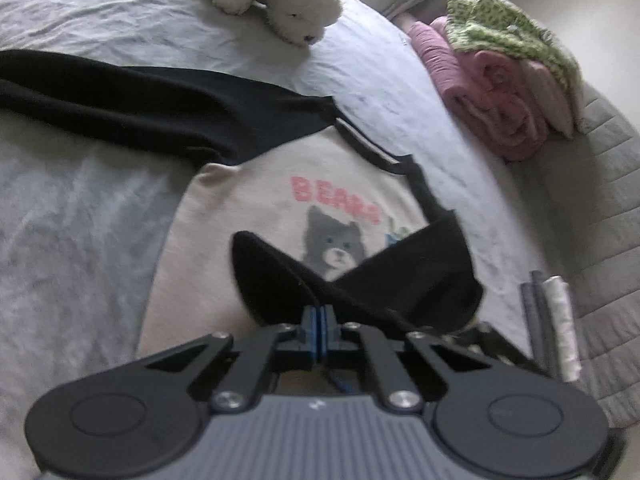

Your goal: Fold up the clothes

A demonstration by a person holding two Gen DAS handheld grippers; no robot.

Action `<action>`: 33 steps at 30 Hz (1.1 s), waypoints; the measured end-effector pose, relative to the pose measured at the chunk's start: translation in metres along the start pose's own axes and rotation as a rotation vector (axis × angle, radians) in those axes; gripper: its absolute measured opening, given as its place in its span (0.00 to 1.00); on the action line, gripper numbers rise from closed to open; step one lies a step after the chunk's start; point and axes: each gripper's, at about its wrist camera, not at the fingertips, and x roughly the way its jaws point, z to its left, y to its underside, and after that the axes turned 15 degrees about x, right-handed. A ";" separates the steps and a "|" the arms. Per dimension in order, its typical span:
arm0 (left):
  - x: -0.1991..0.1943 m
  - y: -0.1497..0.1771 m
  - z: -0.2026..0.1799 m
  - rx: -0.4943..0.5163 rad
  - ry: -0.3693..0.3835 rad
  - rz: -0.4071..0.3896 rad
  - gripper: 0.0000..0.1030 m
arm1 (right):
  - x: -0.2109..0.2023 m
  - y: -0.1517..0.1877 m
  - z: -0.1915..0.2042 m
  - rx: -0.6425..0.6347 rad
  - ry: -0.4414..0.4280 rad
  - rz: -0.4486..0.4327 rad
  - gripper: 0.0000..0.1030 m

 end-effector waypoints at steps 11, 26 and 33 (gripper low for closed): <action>-0.038 0.004 -0.001 -0.057 0.120 -0.078 0.02 | -0.010 -0.005 0.033 -0.077 -0.009 -0.110 0.49; -0.015 -0.003 0.017 0.065 -0.021 -0.001 0.26 | -0.039 -0.022 0.036 0.139 -0.139 -0.111 0.03; 0.000 0.005 0.041 -0.118 0.088 0.032 0.41 | -0.059 -0.028 0.003 0.312 -0.100 -0.218 0.03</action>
